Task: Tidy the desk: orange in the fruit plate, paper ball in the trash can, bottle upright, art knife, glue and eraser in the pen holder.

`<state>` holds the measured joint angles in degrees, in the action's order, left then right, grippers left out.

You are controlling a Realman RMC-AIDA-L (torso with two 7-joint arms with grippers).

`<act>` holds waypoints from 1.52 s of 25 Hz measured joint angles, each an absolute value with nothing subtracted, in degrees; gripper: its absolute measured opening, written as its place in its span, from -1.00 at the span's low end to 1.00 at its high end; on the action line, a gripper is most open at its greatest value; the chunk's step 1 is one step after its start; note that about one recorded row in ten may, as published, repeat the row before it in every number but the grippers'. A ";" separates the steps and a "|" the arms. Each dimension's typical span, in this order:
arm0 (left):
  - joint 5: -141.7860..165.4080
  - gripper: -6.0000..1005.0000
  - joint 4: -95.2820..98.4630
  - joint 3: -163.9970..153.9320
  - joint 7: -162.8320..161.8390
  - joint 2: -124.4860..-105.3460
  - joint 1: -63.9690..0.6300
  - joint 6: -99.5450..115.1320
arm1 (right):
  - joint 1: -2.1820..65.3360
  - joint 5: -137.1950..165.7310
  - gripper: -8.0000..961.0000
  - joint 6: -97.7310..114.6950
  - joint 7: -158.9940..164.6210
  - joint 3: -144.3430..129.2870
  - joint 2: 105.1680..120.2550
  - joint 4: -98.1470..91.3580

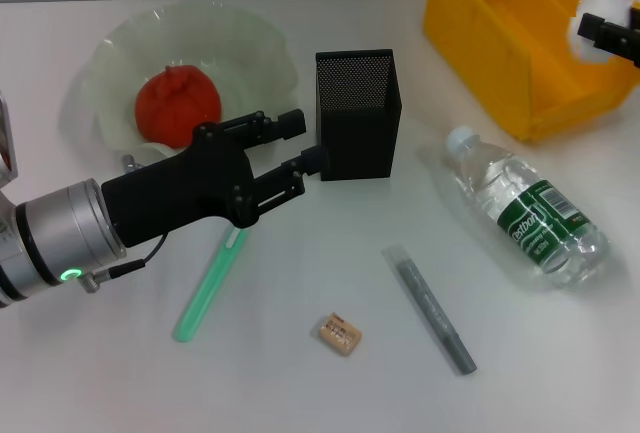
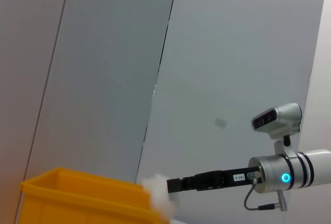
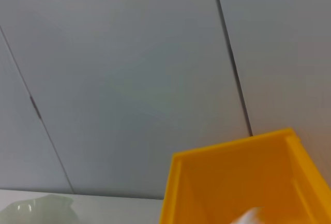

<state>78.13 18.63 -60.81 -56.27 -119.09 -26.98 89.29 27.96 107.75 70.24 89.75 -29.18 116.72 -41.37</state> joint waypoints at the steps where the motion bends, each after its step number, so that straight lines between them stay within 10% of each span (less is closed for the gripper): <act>1: 78.13 -0.02 18.63 -60.79 -56.29 -119.09 -27.03 89.30 | 28.01 107.75 0.30 70.10 89.75 -29.23 116.72 -41.38; 6: 78.13 -0.02 18.63 -60.69 -56.32 -119.09 -27.38 89.30 | 28.34 107.76 0.60 68.97 89.58 -30.59 116.84 -41.37; 38: 76.55 -0.02 18.63 -60.72 -56.26 -119.18 -27.90 89.30 | 30.42 107.75 0.60 58.80 89.47 -44.33 117.83 -39.91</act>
<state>76.55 18.63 -60.71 -56.26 -119.18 -27.90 89.30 30.42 107.75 58.80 89.47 -44.33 117.83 -39.91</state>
